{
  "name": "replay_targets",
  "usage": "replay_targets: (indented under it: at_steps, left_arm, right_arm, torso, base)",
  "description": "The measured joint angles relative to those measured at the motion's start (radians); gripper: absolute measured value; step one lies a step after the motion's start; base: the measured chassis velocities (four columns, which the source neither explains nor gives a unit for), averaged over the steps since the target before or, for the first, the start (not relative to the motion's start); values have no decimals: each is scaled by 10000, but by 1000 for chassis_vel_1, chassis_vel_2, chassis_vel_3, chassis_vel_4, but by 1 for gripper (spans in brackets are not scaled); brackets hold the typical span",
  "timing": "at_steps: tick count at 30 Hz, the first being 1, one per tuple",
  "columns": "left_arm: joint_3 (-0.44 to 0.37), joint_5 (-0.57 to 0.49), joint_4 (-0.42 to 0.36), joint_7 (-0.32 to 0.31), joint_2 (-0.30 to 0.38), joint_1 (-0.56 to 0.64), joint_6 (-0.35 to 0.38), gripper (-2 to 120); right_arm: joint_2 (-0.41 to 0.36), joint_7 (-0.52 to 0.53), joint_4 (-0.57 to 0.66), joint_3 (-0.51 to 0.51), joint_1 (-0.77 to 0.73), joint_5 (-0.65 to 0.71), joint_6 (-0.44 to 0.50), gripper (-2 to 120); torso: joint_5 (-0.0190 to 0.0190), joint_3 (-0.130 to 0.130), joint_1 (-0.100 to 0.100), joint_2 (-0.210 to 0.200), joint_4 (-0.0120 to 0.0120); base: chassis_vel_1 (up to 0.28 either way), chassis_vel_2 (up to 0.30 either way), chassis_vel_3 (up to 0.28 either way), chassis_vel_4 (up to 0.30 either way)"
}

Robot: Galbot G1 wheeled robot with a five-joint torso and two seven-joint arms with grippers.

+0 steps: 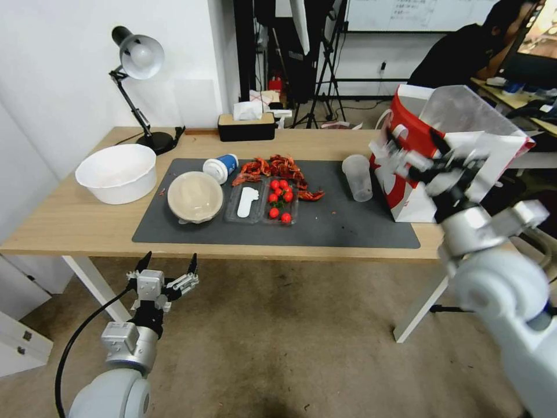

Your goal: Pick up the trash from the table and place it into the takeout bag.

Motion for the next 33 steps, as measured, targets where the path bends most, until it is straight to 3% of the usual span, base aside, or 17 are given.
replay_targets:
  at_steps: [3, 6, 14, 22, 28, 33]
  left_arm:
    - [10, -4, 6, 0, 1, -5, -4, 100]
    - [12, -5, 9, 1, 3, -5, -6, 100]
    - [7, -24, 84, 3, 44, 2, -108, 100]
    - [30, -43, 200, 2, 78, -13, -177, 100]
    - [58, -44, 237, 3, 90, -25, -194, 100]
    - [70, -61, 328, 4, 143, -53, -244, 100]
  right_arm:
    - [286, -208, 166, -214, -781, -1150, 333, 100]
    - [336, -225, 185, -247, -887, -1318, 374, 100]
    - [1375, -229, 287, -525, -2684, -3757, 1103, 100]
    - [2299, 600, 197, -648, -4495, -5636, 1708, 100]
    - [2569, 962, 117, -712, -5090, -6167, 1924, 100]
    - [3041, 1170, -503, -989, -5834, -6539, 2719, 100]
  torso:
    - [-1, -1, 0, 0, 1]
    - [0, 0, 1, 0, 0]
    - [3, -1, 0, 0, -2]
    - [0, 0, 0, 1, 0]
    - [0, 0, 0, 1, -2]
    - [1, 0, 0, 0, 0]
  base:
    - [0, 0, 0, 0]
    - [0, 0, 0, 0]
    - [0, 0, 0, 0]
    - [0, 0, 0, 0]
    - [0, 0, 0, 0]
    - [0, 0, 0, 0]
